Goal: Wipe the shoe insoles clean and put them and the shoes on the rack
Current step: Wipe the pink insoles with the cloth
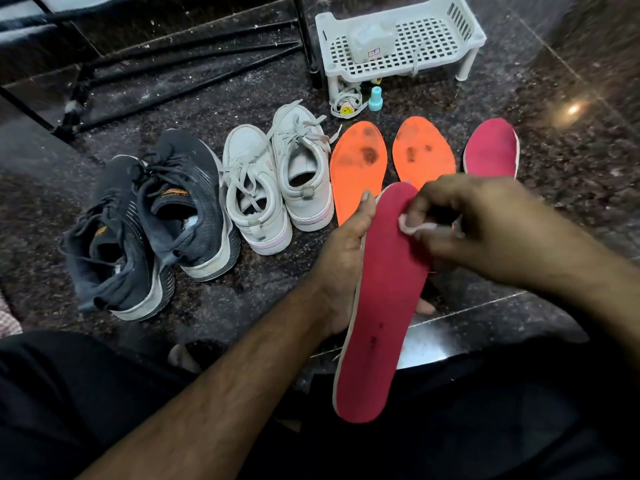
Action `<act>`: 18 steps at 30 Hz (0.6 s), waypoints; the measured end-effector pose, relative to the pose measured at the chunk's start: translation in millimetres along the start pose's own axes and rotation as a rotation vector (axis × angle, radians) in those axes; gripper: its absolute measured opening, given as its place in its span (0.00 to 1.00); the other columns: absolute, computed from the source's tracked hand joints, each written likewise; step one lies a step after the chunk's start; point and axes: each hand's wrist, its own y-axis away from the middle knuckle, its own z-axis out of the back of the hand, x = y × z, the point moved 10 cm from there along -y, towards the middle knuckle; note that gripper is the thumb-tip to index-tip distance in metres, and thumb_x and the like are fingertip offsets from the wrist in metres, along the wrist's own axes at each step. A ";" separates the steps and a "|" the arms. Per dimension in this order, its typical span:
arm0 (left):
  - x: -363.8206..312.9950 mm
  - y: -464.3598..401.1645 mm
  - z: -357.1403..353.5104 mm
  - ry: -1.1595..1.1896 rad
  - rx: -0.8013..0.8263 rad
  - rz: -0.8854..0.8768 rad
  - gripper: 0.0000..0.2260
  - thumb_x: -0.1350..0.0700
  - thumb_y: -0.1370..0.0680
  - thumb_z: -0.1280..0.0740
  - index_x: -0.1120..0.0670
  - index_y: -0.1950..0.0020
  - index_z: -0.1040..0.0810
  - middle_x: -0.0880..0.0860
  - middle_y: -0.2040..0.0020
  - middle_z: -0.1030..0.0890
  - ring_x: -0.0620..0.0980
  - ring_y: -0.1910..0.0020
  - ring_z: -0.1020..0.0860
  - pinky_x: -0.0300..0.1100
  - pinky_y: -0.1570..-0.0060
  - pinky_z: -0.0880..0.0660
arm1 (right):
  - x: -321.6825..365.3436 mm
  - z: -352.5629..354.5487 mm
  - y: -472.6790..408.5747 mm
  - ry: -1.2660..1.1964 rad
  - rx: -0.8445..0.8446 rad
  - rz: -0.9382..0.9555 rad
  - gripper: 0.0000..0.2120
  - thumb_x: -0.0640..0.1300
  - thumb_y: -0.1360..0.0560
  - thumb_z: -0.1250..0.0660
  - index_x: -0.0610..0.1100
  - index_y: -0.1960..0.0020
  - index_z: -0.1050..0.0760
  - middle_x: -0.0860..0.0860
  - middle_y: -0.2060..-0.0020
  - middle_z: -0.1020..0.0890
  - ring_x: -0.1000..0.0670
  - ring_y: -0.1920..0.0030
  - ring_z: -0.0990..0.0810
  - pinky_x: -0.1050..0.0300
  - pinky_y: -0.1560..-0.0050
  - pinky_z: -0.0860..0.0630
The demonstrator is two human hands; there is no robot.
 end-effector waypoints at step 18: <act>-25.5 3.0 58.6 0.111 -0.490 -0.273 0.31 0.37 0.20 0.39 0.60 0.28 0.27 0.64 0.46 0.17 0.58 0.59 0.17 0.52 0.62 0.17 | -41.9 -22.5 -6.0 -0.220 -0.180 -0.358 0.09 0.37 0.29 0.32 0.50 0.54 0.23 0.53 0.66 0.18 0.55 0.67 0.19 0.57 0.60 0.23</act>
